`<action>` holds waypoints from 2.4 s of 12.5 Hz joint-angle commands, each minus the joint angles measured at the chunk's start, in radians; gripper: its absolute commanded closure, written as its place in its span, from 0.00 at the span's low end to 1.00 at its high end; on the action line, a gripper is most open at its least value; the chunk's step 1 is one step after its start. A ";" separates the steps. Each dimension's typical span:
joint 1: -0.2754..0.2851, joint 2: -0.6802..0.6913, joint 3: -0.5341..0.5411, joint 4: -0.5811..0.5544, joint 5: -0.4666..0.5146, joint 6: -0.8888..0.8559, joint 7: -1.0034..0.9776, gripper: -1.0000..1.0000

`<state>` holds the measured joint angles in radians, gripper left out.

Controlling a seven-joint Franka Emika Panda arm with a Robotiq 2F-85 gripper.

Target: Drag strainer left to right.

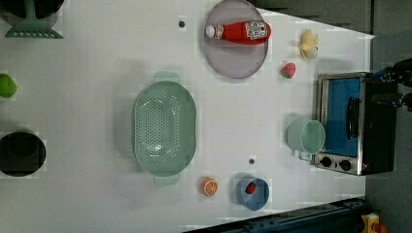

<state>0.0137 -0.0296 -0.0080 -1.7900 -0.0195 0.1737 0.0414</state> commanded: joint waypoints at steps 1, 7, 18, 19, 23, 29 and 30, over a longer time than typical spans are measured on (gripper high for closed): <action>-0.026 -0.391 -0.052 -0.148 -0.006 -0.228 0.064 0.21; 0.009 -0.345 0.043 -0.156 0.065 -0.148 0.074 0.00; 0.031 0.124 0.550 -0.189 0.066 0.210 1.138 0.00; 0.031 0.168 0.566 -0.207 0.064 0.265 1.189 0.00; 0.033 0.312 0.569 -0.316 0.025 0.544 1.201 0.00; 0.050 0.482 0.517 -0.416 0.008 0.885 1.203 0.00; 0.064 0.502 0.495 -0.415 0.003 0.905 1.203 0.00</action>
<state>0.0872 0.4861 0.4963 -2.2305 -0.0260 1.0381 1.2002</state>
